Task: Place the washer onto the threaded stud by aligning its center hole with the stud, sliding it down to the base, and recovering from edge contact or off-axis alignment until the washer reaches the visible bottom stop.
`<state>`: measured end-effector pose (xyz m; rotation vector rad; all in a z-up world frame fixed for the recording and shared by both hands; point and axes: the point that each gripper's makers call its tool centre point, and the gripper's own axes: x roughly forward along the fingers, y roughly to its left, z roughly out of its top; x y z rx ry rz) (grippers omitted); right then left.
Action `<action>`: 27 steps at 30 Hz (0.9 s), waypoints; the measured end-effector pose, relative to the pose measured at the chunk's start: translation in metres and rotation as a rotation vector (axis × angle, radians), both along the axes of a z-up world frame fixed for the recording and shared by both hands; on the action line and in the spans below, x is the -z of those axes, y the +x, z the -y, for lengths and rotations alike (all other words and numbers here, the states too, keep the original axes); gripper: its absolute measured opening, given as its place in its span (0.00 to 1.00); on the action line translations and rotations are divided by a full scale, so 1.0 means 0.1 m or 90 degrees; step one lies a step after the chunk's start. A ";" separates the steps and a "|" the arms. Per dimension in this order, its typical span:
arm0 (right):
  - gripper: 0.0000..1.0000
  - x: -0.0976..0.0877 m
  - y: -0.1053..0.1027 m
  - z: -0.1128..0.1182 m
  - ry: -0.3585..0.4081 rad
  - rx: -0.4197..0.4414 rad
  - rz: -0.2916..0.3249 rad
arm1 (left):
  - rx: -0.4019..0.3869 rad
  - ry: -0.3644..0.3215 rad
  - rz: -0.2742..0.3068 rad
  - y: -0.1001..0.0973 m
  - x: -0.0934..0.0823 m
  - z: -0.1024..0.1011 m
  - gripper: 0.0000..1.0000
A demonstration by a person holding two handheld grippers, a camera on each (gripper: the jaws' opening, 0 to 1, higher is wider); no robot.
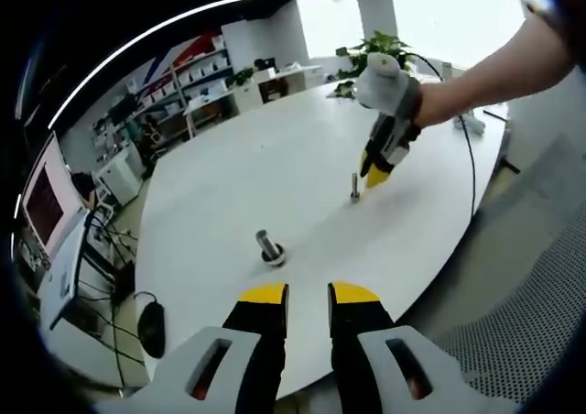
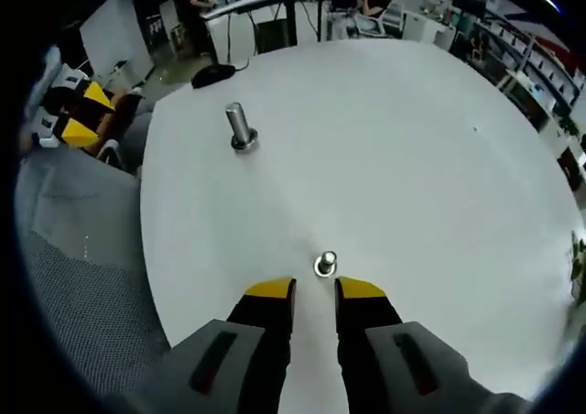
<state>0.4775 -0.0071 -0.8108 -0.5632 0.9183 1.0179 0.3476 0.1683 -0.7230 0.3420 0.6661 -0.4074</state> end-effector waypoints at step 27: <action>0.22 -0.77 -0.50 0.21 0.218 0.163 0.051 | 0.049 -0.041 0.009 -0.02 -0.06 0.18 0.16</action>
